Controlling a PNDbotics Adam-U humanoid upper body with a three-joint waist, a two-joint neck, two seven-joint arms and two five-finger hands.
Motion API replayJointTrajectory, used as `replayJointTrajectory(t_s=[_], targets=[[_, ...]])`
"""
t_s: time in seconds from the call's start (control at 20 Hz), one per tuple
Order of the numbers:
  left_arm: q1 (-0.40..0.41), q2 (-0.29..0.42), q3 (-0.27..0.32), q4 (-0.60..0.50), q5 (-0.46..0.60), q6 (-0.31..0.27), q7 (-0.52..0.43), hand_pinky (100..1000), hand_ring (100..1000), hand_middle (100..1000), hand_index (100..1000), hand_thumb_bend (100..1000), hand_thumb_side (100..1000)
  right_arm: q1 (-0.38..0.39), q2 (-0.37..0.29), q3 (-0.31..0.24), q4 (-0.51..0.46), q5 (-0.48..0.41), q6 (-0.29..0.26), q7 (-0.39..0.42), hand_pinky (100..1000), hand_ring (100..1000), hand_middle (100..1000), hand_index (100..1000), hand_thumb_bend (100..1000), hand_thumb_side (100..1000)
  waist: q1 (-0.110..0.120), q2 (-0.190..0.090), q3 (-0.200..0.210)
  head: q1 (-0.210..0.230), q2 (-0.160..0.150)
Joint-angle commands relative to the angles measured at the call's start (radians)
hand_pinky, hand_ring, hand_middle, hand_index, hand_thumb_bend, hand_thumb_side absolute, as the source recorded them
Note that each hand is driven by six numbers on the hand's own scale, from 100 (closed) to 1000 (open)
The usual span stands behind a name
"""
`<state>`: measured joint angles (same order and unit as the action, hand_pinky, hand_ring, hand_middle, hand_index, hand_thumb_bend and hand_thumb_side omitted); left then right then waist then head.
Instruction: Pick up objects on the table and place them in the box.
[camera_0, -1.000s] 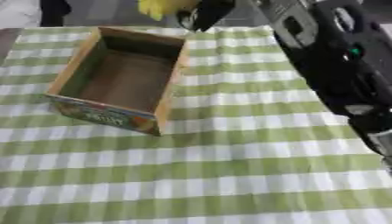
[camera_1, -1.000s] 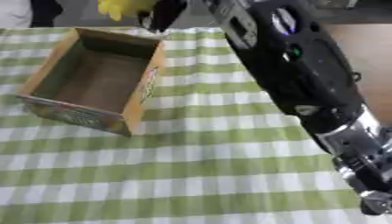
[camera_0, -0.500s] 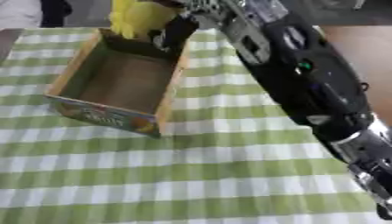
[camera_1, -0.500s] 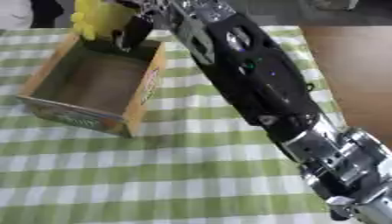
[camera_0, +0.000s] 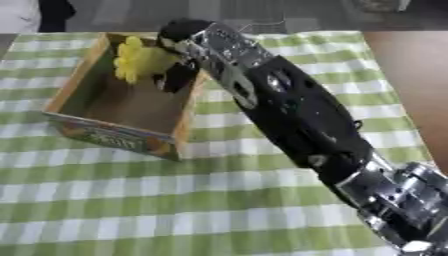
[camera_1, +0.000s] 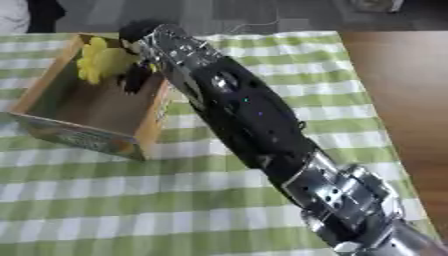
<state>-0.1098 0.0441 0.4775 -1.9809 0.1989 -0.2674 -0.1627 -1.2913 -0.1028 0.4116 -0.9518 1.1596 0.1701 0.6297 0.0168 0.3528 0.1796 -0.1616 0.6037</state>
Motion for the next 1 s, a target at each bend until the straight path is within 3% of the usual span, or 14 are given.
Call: replayJointTrajectory(t_s=[0.05, 0.2, 0.45, 0.65, 0.75, 0.9, 1.0], targets=[[-0.009, 0.019, -0.004, -0.019, 0.006, -0.001, -0.005, 750, 612, 587, 752, 100, 933, -0.015, 0.02, -0.018, 0.035, 0.037, -0.009, -0.027, 777, 810, 495, 634, 100, 441, 0.003, -0.016, 0.005, -0.005, -0.013], [-0.011, 0.018, -0.005, -0.019, 0.007, 0.0, -0.006, 750, 612, 587, 751, 100, 933, -0.01, 0.037, -0.029, 0.07, 0.061, -0.015, -0.044, 780, 817, 513, 659, 100, 451, 0.003, -0.013, 0.009, -0.007, -0.015], [-0.012, 0.018, -0.006, -0.018, 0.009, 0.0, -0.008, 750, 612, 587, 752, 100, 933, -0.012, 0.058, -0.045, 0.107, 0.073, -0.038, -0.043, 802, 850, 620, 805, 100, 459, 0.002, -0.012, 0.012, -0.011, -0.017], [-0.013, 0.017, -0.005, -0.019, 0.011, 0.002, -0.008, 750, 612, 587, 752, 100, 933, -0.015, 0.06, -0.05, 0.11, 0.068, -0.056, -0.031, 828, 890, 754, 952, 274, 464, 0.002, -0.011, 0.011, -0.009, -0.017], [-0.014, 0.017, -0.004, -0.019, 0.011, 0.002, -0.008, 750, 612, 587, 752, 100, 933, -0.017, 0.058, -0.051, 0.108, 0.064, -0.057, -0.03, 833, 898, 777, 978, 332, 483, 0.001, -0.011, 0.011, -0.008, -0.017], [-0.014, 0.017, -0.004, -0.019, 0.011, 0.003, -0.008, 750, 612, 587, 752, 100, 933, -0.019, 0.057, -0.053, 0.104, 0.061, -0.047, -0.034, 845, 916, 811, 1000, 498, 506, 0.001, -0.012, 0.012, -0.007, -0.018], [-0.014, 0.017, -0.004, -0.019, 0.011, 0.004, -0.007, 751, 612, 587, 752, 100, 933, -0.022, 0.055, -0.053, 0.101, 0.06, -0.039, -0.037, 846, 916, 815, 1000, 514, 508, 0.0, -0.013, 0.012, -0.007, -0.018]])
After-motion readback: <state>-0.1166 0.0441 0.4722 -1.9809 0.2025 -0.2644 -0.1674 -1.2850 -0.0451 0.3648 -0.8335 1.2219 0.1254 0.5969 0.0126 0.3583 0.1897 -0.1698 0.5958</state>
